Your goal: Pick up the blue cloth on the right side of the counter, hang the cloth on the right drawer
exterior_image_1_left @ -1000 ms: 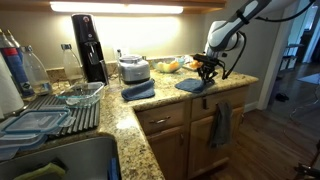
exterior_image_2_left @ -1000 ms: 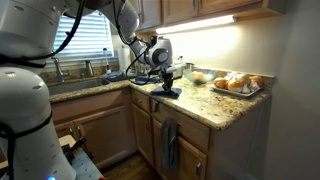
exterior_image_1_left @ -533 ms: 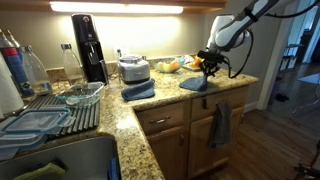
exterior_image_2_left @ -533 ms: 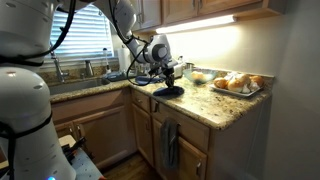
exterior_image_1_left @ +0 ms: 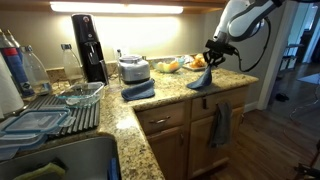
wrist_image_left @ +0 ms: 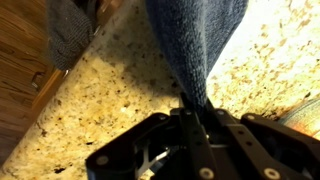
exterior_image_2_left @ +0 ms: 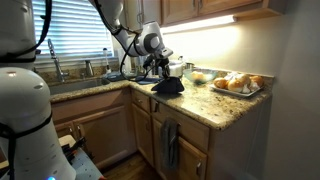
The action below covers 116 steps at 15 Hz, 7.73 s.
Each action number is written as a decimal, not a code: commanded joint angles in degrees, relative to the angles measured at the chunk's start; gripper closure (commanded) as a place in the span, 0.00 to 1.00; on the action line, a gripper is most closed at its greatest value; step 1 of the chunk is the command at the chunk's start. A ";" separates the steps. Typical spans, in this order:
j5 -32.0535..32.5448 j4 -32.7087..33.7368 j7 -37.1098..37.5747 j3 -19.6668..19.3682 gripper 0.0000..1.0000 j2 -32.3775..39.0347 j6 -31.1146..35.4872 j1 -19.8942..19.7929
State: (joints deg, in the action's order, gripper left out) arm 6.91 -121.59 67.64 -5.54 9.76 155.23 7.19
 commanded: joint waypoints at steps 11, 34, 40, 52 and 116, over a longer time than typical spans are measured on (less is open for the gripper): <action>-0.01 -6.32 -7.79 2.20 0.94 -6.53 1.28 -1.11; -21.08 -15.94 -50.90 11.07 0.94 -12.91 -9.42 -0.49; -21.69 -22.06 -62.22 13.66 0.95 -16.06 -13.69 1.51; -9.43 -26.81 -78.03 13.35 0.95 -8.62 0.37 0.68; 8.06 -7.99 -76.08 5.86 0.32 21.77 11.07 1.21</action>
State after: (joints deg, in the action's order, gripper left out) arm 14.90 -129.49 -9.10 0.63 31.78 165.92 8.23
